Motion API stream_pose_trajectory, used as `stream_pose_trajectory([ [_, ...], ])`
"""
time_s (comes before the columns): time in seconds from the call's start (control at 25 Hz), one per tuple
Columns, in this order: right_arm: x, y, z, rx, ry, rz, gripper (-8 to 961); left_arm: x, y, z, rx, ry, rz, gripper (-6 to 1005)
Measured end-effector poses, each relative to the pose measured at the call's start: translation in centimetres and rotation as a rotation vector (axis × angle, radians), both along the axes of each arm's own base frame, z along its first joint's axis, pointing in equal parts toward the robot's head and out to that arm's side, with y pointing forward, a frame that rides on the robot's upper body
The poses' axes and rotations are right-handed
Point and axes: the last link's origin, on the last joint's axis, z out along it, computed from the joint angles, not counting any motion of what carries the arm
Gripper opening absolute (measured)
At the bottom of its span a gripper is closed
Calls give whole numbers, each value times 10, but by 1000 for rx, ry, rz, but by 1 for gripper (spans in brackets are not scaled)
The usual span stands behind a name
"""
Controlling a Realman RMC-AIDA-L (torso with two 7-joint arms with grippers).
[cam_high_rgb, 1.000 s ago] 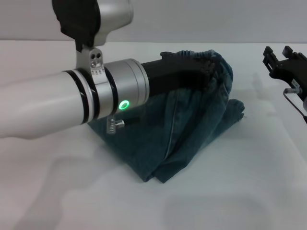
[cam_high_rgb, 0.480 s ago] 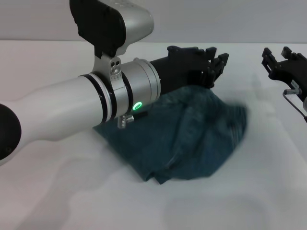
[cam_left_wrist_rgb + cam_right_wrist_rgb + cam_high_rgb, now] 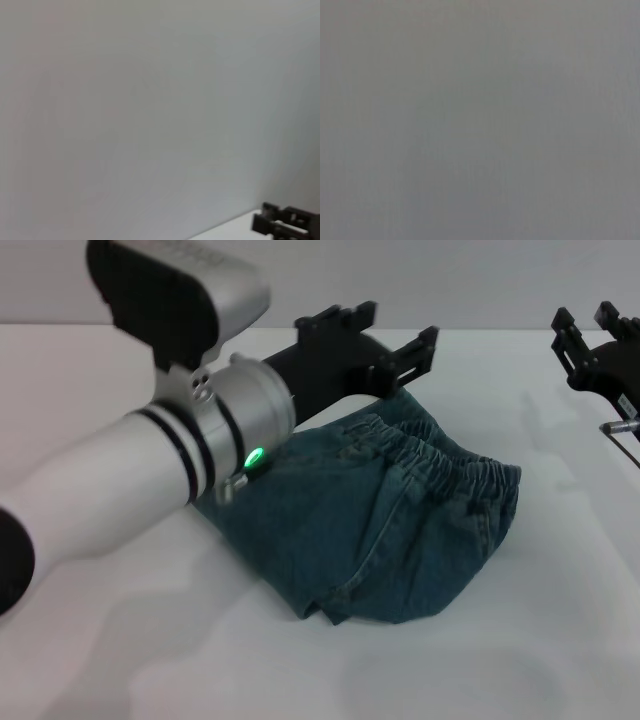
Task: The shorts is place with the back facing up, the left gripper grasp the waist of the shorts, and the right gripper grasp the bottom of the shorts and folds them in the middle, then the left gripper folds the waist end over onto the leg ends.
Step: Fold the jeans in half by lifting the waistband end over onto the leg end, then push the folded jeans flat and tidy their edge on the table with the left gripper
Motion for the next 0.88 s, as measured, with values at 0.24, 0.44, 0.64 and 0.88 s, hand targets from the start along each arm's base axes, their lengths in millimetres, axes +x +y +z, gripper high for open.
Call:
stream_pose_trajectory([
  [0.24,3,-9,3,32,12,45,476,-17,-16,4,113,-4,43,704],
  [0.44,5,-16,4,54,21,88,476,-22,-22,2,237,2,48,674],
  [0.64,7,-18,3,52,23,87,476,-22,-26,-5,350,-33,18,458],
  [0.88,10,-20,1,44,24,76,476,-34,-34,-14,423,-167,-125,283],
])
